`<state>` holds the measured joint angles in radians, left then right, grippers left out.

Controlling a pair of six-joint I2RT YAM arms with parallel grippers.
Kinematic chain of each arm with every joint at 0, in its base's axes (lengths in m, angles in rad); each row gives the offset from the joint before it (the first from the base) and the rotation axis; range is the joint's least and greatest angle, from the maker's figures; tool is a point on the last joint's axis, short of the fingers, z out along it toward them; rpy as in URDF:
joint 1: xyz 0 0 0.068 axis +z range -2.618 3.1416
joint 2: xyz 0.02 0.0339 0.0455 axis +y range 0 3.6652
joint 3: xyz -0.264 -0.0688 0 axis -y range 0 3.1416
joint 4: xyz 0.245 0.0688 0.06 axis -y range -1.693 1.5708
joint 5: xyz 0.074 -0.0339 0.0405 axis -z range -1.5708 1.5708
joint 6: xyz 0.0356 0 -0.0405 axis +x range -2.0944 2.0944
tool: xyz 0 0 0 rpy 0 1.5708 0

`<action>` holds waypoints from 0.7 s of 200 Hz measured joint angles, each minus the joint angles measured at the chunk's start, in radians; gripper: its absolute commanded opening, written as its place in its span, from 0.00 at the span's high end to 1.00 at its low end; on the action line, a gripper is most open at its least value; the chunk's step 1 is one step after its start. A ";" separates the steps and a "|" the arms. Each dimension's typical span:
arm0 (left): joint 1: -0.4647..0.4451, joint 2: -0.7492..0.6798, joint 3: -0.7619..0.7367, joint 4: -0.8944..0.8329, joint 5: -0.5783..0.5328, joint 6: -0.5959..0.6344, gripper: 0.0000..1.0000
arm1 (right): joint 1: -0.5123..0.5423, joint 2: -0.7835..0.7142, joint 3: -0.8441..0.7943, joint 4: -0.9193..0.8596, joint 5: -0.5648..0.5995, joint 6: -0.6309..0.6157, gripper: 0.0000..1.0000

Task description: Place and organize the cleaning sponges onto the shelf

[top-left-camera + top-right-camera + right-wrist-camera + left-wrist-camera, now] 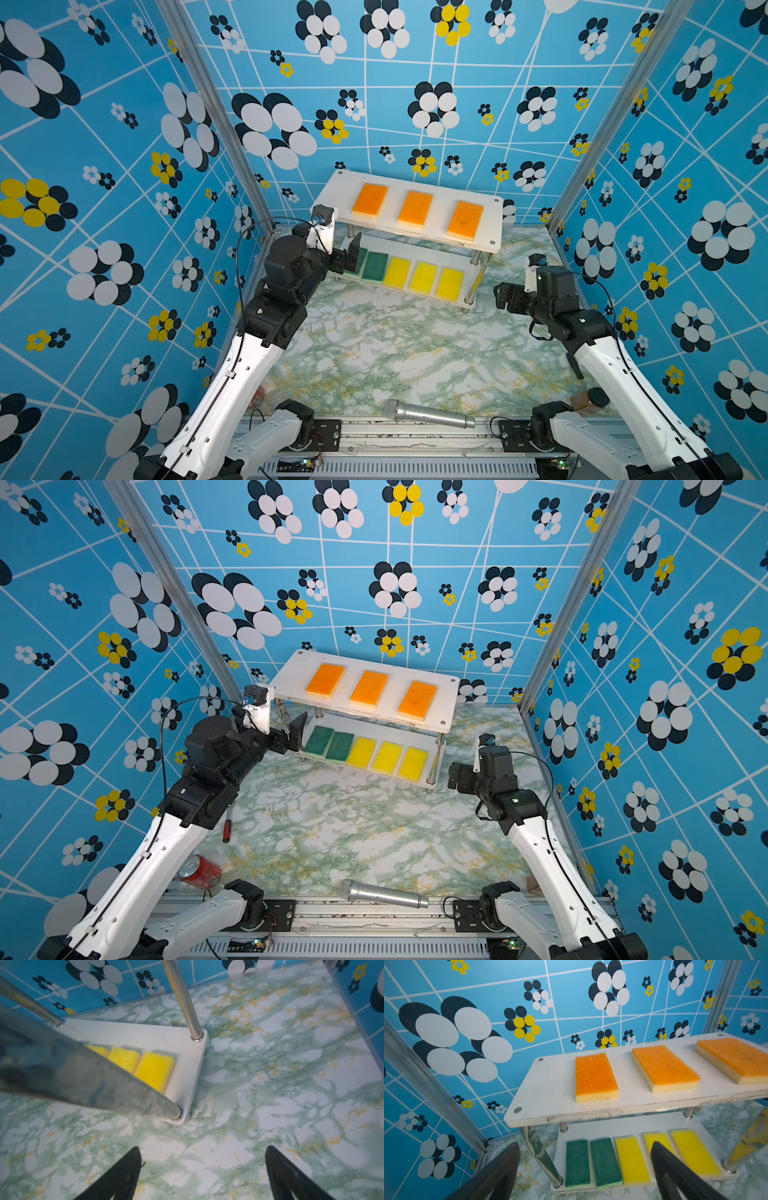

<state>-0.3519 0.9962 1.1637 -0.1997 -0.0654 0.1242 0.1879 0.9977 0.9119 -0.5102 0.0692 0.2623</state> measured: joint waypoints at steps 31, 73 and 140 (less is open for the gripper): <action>0.059 -0.083 -0.256 0.128 0.007 0.014 0.01 | -0.062 0.028 -0.023 0.127 0.019 -0.066 0.04; 0.210 -0.093 -0.569 0.315 0.057 -0.016 0.01 | -0.111 0.030 -0.145 0.318 0.081 -0.127 0.03; 0.312 0.074 -0.743 0.615 0.139 -0.073 0.01 | -0.198 0.073 -0.327 0.574 0.105 -0.146 0.03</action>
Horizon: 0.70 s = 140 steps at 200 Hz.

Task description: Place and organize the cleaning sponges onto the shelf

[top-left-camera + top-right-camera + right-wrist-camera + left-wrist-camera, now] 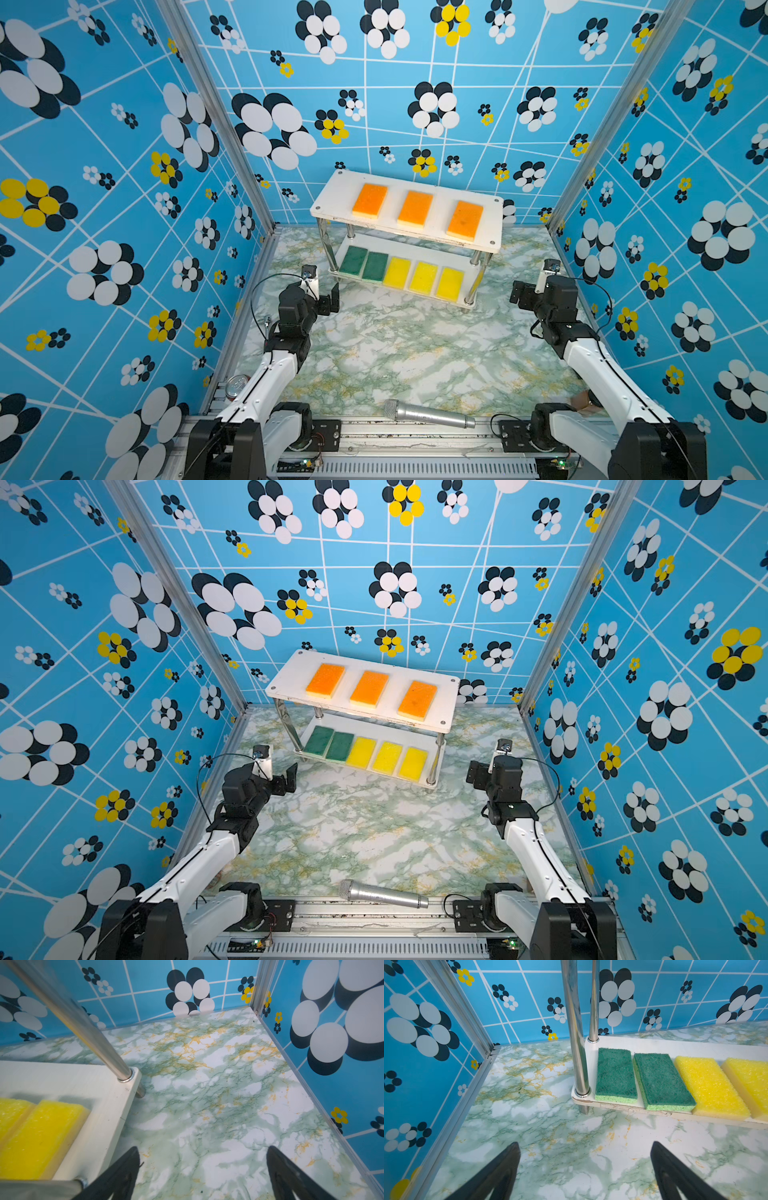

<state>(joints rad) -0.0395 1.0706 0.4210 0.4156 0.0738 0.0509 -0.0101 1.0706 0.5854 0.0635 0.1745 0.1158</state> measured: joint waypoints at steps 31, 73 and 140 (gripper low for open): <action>0.010 0.041 -0.091 0.111 0.018 -0.006 0.01 | -0.024 0.027 -0.094 0.135 0.000 0.000 0.03; 0.014 0.076 -0.094 0.193 0.029 0.001 0.01 | -0.024 0.158 -0.155 0.357 -0.003 0.000 0.03; 0.021 0.222 -0.094 0.295 0.055 -0.006 0.01 | -0.024 0.315 -0.191 0.607 -0.020 -0.008 0.04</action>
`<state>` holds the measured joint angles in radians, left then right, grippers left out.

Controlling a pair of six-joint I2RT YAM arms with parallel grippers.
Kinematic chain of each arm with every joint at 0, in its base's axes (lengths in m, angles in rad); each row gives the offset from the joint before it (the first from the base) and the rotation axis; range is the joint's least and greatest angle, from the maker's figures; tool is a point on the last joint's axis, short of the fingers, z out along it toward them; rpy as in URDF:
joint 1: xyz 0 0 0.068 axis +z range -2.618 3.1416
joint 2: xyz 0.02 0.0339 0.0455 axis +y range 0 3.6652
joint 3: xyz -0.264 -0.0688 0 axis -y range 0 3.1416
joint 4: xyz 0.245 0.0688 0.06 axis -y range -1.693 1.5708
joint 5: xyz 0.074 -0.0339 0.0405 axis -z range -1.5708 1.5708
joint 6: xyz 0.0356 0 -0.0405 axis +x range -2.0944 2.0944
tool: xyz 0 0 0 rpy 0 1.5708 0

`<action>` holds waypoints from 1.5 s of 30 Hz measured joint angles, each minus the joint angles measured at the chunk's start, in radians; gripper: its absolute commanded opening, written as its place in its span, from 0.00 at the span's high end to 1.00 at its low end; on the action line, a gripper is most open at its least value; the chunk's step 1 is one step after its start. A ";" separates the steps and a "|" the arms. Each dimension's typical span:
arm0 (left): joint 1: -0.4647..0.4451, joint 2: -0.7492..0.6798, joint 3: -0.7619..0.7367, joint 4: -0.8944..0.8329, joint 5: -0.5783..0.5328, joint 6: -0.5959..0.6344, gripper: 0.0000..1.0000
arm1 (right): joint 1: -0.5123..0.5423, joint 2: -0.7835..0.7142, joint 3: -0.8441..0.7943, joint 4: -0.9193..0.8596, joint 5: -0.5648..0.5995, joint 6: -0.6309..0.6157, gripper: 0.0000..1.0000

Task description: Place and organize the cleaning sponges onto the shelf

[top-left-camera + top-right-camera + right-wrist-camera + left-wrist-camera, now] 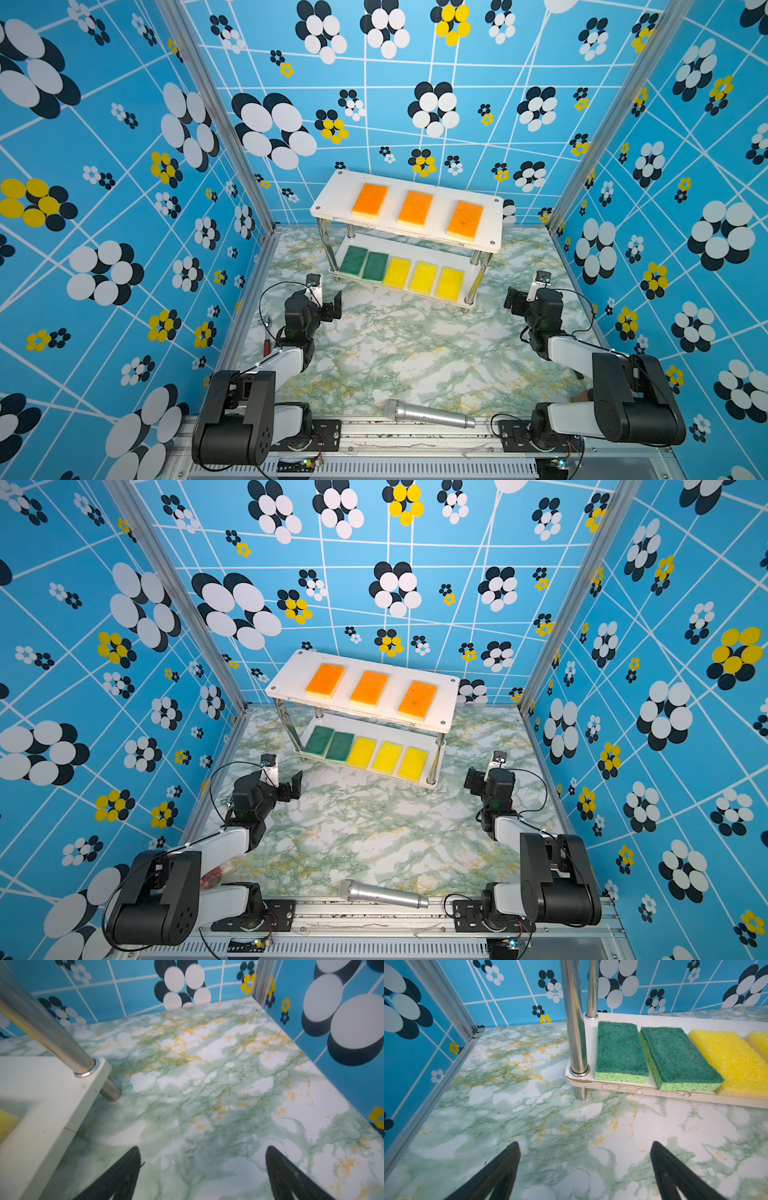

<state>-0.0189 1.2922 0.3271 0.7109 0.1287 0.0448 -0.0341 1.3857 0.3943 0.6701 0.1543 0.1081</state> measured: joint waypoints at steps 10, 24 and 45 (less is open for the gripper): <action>0.000 0.109 -0.021 0.182 0.033 -0.004 0.01 | 0.000 0.159 -0.073 0.258 -0.014 -0.012 0.04; 0.013 0.245 0.049 0.201 -0.023 -0.034 0.01 | 0.009 0.159 -0.052 0.273 -0.032 -0.024 0.01; 0.013 0.245 0.049 0.182 -0.039 -0.037 0.01 | 0.013 0.159 -0.045 0.269 -0.032 -0.027 0.01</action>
